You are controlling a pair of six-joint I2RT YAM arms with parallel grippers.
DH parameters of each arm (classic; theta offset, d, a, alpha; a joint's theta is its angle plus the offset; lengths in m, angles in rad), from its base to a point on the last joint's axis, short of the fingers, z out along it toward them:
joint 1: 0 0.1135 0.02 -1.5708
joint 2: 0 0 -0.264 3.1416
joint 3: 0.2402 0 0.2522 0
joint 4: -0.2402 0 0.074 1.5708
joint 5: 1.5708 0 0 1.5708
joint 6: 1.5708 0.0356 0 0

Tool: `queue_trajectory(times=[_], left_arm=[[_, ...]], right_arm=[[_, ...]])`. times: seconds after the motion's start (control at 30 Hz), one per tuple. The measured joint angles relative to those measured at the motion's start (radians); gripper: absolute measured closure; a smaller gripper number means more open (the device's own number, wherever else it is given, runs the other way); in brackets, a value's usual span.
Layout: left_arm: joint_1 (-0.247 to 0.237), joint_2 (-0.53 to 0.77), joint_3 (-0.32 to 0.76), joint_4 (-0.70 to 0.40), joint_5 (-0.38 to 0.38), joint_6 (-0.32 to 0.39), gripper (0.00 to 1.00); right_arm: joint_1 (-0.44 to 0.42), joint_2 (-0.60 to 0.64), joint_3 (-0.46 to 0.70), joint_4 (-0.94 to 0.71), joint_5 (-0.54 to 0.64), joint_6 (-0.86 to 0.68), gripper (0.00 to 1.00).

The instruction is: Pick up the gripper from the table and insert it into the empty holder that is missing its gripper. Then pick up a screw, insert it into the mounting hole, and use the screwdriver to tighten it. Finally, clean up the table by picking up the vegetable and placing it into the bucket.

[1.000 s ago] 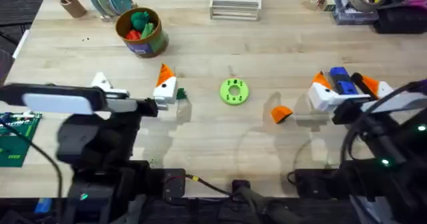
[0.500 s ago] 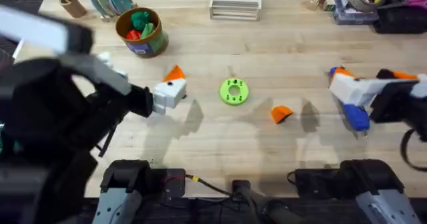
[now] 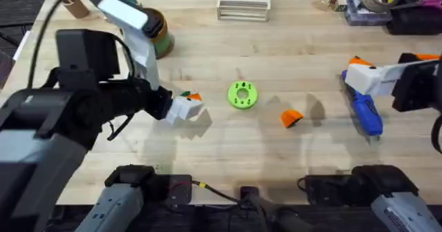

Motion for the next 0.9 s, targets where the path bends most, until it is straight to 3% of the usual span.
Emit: queue_trajectory(times=[0.37,0.53,0.73,0.77,0.83,0.9], left_arm=[[0.000,0.245,0.000,0.035,-0.057,0.010,0.008],[0.000,0.231,0.001,0.039,-0.057,0.003,0.031],[0.000,0.184,0.005,0.027,-0.057,0.002,0.924],[0.000,0.176,0.009,0.020,-0.057,0.002,0.980],[0.000,0.157,0.020,0.001,-0.057,0.002,0.982],[0.000,0.133,0.044,-0.019,-0.059,0.002,0.686]], right_arm=[[0.000,0.000,0.000,0.000,0.000,-0.108,0.010],[0.000,0.000,0.000,-0.001,0.000,-0.119,0.010],[0.000,0.000,0.000,-0.001,0.000,-0.123,0.010],[0.000,0.000,0.000,-0.001,0.000,-0.123,0.009],[0.000,0.000,0.000,-0.001,0.000,-0.123,0.010],[0.000,0.000,0.000,-0.001,0.000,-0.123,0.010]])
